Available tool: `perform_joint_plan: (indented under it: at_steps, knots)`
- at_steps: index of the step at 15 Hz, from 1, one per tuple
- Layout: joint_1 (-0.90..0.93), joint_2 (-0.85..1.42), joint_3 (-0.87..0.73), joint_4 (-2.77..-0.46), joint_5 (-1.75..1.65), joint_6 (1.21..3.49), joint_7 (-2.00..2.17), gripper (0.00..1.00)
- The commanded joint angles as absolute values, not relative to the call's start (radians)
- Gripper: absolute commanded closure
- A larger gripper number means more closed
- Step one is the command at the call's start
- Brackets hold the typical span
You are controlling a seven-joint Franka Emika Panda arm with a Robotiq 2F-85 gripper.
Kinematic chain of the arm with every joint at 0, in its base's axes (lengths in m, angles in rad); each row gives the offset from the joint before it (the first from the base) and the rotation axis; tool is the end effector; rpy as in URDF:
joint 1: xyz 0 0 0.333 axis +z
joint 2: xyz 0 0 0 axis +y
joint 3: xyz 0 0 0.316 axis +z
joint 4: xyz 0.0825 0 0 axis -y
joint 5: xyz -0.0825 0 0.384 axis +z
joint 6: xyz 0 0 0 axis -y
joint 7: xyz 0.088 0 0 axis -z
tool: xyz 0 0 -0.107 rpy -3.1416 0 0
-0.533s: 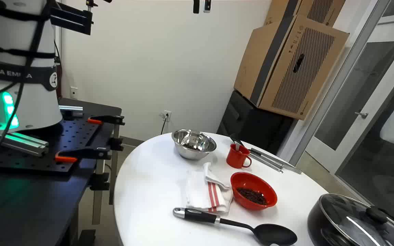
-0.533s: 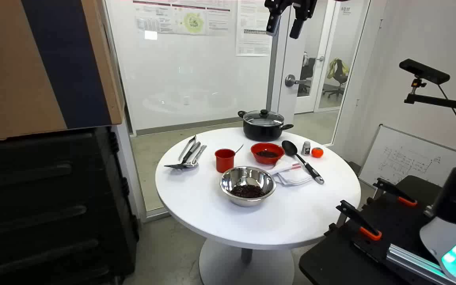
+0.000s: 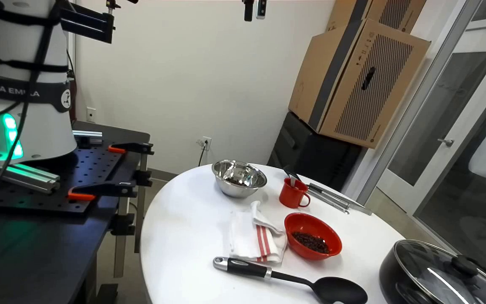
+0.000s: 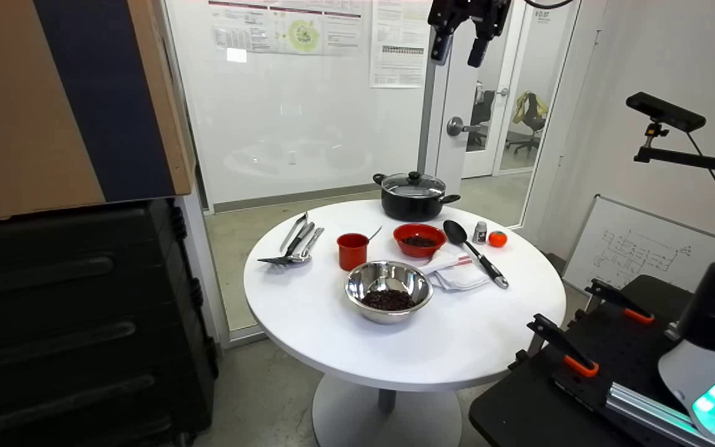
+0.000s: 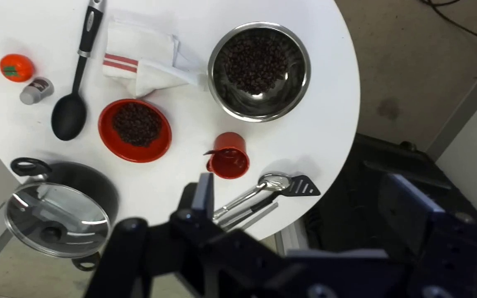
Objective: Use the black ladle to stir the contents in the silver bowl
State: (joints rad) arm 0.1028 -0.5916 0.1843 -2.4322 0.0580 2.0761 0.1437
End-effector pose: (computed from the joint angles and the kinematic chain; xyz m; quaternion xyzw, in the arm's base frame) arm 0.3776 0.1230 0.5306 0.9919 0.0507 0.1164 0.0009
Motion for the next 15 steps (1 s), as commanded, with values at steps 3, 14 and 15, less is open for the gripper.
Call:
perform_joint_plan:
  at_steps: [3,14,15]
  knots:
    - [0.024,-0.533,0.01,-2.509,0.073,2.174,0.042,0.0]
    - [-0.074,-0.296,-0.187,-2.513,0.095,2.175,-0.224,0.0]
    - [-0.077,-0.277,-0.184,-2.503,0.086,2.185,-0.222,0.0]
